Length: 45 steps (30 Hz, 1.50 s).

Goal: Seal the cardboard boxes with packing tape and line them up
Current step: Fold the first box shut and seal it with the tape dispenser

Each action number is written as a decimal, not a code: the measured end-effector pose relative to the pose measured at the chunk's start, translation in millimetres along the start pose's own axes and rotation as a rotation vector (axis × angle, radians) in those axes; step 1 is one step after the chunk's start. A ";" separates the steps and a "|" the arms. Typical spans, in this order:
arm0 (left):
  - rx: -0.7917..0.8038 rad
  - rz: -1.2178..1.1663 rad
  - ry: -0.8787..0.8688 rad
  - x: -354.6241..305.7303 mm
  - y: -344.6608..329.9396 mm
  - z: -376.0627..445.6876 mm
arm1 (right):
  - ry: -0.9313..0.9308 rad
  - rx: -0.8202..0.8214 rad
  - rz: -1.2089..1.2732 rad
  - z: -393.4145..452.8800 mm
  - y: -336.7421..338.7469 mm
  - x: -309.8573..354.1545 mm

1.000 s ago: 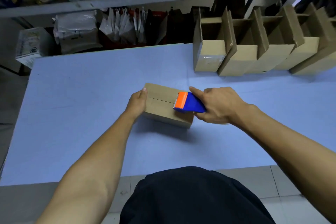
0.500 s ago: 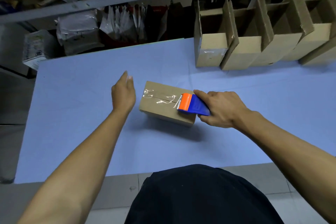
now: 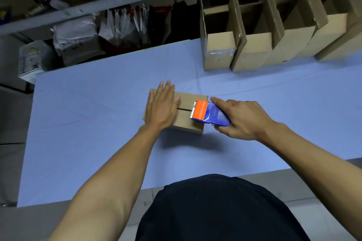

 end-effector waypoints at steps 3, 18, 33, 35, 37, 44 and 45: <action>0.004 -0.004 0.022 0.1 0.2 -1.6 | -0.020 0.006 -0.015 -13.0 1.0 -15.3; 0.056 0.074 -0.020 -5.5 -1.2 -4.1 | -0.063 0.006 0.104 -24.3 -23.1 -31.9; -0.042 -0.115 -0.213 -87.1 -7.8 -17.9 | -0.108 0.015 0.243 -34.6 -31.6 -39.8; -0.087 -0.135 -0.199 -88.8 -3.6 -17.7 | -0.079 -0.010 0.244 -35.5 -26.7 -41.8; -0.117 -0.136 -0.193 -90.2 -2.4 -17.9 | -0.055 -0.034 0.239 -35.9 -21.3 -43.9; -0.127 -0.159 -0.184 -89.4 -1.8 -17.6 | -0.003 -0.046 0.177 -32.5 -20.5 -50.0; -0.124 -0.153 -0.185 -89.2 -1.7 -17.2 | 0.000 -0.045 0.170 -33.6 -21.7 -52.9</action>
Point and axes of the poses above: each hand's wrist, its own z-axis towards the middle knuckle, its own y-axis out of the back of the hand, x = y × z, the point moved 8 cm from there along z, towards the middle knuckle, and after that the axes turned 14 degrees about -x, right-handed, at the moved point
